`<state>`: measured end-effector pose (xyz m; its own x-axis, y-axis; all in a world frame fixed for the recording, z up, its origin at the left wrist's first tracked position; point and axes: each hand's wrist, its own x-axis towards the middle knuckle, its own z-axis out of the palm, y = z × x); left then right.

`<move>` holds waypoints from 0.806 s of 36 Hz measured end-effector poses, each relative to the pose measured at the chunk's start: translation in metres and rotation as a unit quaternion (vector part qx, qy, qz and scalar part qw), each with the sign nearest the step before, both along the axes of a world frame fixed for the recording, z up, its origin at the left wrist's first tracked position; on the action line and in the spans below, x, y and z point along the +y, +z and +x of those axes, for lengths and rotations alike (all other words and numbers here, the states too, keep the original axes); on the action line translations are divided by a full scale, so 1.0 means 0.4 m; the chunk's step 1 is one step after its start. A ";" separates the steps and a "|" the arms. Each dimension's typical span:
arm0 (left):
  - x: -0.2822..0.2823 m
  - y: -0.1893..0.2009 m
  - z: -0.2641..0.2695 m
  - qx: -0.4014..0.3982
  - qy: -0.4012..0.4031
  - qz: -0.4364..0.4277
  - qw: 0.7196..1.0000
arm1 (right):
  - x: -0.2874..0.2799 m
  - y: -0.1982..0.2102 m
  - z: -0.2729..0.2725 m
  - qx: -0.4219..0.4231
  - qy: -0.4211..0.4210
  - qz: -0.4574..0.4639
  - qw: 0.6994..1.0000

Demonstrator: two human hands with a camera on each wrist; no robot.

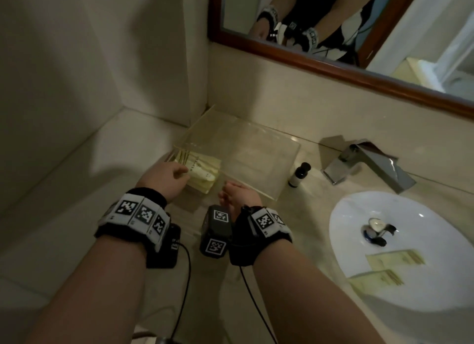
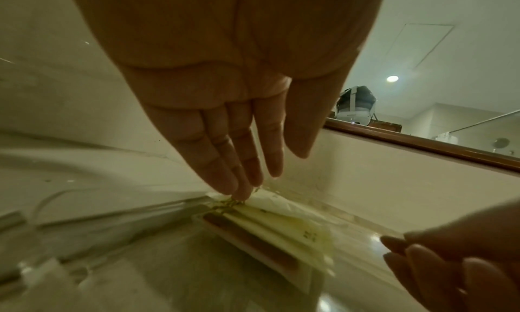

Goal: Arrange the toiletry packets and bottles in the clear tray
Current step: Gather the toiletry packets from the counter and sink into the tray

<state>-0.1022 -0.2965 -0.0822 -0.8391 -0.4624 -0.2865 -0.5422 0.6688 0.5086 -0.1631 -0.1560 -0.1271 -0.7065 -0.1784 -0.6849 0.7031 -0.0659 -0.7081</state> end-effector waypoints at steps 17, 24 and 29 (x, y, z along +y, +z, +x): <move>-0.012 0.006 -0.049 -0.085 -0.130 -0.054 0.986 | -0.015 0.046 0.024 0.303 0.402 0.335 0.796; -0.035 0.001 -0.057 -0.129 -0.150 -0.064 0.978 | -0.033 0.041 0.005 0.297 0.489 0.397 0.718; -0.042 -0.001 -0.054 -0.147 -0.160 -0.091 0.972 | -0.038 0.038 0.006 0.311 0.515 0.424 0.677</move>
<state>-0.1237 -0.3131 -0.0826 -0.8422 -0.2573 -0.4739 -0.3962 0.8914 0.2200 -0.1607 -0.1713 -0.1118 -0.7057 -0.5251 -0.4756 -0.3846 0.8477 -0.3653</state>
